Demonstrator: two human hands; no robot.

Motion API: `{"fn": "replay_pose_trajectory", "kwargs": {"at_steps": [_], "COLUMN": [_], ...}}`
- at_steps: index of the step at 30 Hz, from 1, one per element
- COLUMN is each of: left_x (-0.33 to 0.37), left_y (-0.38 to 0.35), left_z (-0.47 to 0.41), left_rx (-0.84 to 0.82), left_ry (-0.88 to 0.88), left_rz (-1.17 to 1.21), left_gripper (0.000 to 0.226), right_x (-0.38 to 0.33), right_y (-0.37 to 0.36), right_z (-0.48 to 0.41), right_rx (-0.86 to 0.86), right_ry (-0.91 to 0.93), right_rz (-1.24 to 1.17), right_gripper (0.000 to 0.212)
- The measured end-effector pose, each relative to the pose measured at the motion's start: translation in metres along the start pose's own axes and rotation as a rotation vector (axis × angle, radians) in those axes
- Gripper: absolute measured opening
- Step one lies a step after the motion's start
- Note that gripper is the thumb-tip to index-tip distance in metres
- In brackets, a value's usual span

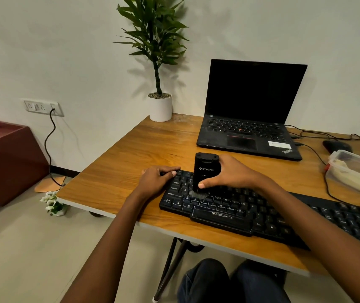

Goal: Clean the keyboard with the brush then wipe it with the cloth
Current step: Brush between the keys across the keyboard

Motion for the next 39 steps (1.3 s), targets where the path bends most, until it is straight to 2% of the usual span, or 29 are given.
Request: {"fn": "replay_pose_trajectory", "kwargs": {"at_steps": [5, 9, 12, 14, 16, 20, 25, 29, 32, 34, 39], "left_x": [0.002, 0.001, 0.003, 0.004, 0.002, -0.001, -0.001, -0.001, -0.001, -0.001, -0.003], "left_y": [0.001, 0.001, 0.001, 0.001, 0.001, -0.001, 0.0, 0.0, 0.0, 0.001, 0.0], "left_z": [0.0, 0.0, 0.001, 0.0, -0.001, 0.0, 0.0, 0.0, -0.001, -0.001, -0.001], "left_rx": [0.011, 0.007, 0.021, 0.028, 0.032, 0.001, -0.001, -0.003, -0.015, -0.013, -0.028], "left_ry": [-0.019, -0.016, -0.015, -0.016, -0.012, 0.001, 0.006, -0.001, 0.006, 0.009, 0.016], "left_rz": [-0.02, -0.022, -0.044, -0.04, -0.015, -0.001, 0.002, 0.001, 0.021, 0.032, 0.05], "left_gripper": [0.021, 0.022, 0.02, 0.018, 0.02, 0.026, 0.027, 0.027, 0.028, 0.027, 0.032], "right_x": [-0.011, 0.004, -0.008, -0.02, -0.019, 0.003, -0.002, 0.003, 0.005, 0.001, 0.009], "right_y": [-0.014, -0.01, -0.003, -0.006, -0.012, -0.008, 0.004, -0.001, 0.002, 0.004, 0.001], "right_z": [-0.011, 0.001, -0.003, -0.011, -0.012, 0.003, 0.002, -0.001, -0.003, -0.003, 0.001], "right_rx": [0.098, 0.024, -0.025, 0.024, 0.055, 0.0, 0.052, 0.045, 0.122, 0.157, 0.098], "right_ry": [0.06, 0.017, 0.031, 0.065, 0.071, -0.006, 0.015, -0.008, 0.009, 0.029, -0.026], "right_rz": [-0.014, -0.045, 0.109, 0.169, 0.112, -0.011, 0.045, 0.022, 0.091, 0.073, 0.053], "right_gripper": [0.043, 0.038, 0.045, 0.047, 0.042, 0.037, 0.052, 0.046, 0.057, 0.057, 0.052]}}
Point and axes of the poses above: each hand's wrist, its own z-axis away from the middle knuckle, its own y-axis out of the back of the hand, x = y × z, the point moved 4 cm from there along -z, towards the middle knuckle, and after that the axes turned 4 degrees about -x, right-handed, at the moved point
